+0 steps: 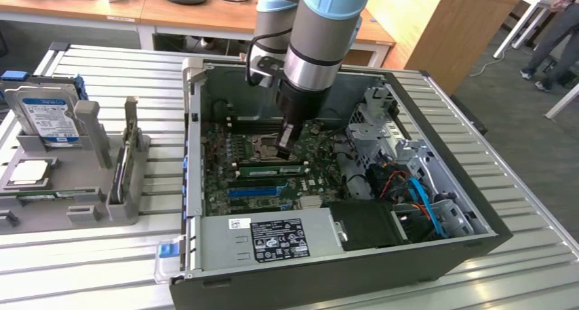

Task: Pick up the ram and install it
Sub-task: 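Press down the ram until it locks into place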

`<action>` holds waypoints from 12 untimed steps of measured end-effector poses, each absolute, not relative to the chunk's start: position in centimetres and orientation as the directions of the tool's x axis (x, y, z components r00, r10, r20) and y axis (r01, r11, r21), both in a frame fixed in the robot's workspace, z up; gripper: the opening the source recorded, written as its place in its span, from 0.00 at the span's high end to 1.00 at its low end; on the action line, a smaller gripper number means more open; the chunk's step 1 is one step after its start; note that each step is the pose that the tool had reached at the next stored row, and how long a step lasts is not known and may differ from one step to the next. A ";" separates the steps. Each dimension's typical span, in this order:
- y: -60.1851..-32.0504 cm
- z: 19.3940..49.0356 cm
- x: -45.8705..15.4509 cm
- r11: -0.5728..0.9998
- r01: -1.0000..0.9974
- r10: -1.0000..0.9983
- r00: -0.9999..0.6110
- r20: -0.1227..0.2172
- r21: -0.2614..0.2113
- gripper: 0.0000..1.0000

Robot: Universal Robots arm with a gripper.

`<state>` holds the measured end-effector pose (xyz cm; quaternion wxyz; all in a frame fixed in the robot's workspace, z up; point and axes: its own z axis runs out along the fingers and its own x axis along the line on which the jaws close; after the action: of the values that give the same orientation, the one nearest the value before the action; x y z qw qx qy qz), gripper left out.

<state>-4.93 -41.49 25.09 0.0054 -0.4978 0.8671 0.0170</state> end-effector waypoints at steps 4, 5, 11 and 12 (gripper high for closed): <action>-41.5 25.1 -4.9 0.555 -0.831 -0.831 -0.556 -0.026 0.024 0.89; -41.5 25.1 -4.9 0.569 -0.822 -0.822 -0.569 -0.026 0.024 0.89; -41.5 25.1 -4.9 0.645 -0.764 -0.763 -0.646 -0.026 0.024 0.89; -41.5 25.1 -4.9 0.658 -0.752 -0.752 -0.659 -0.026 0.024 0.89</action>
<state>-4.93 -41.49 25.09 0.0069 -0.4130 0.9106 0.0164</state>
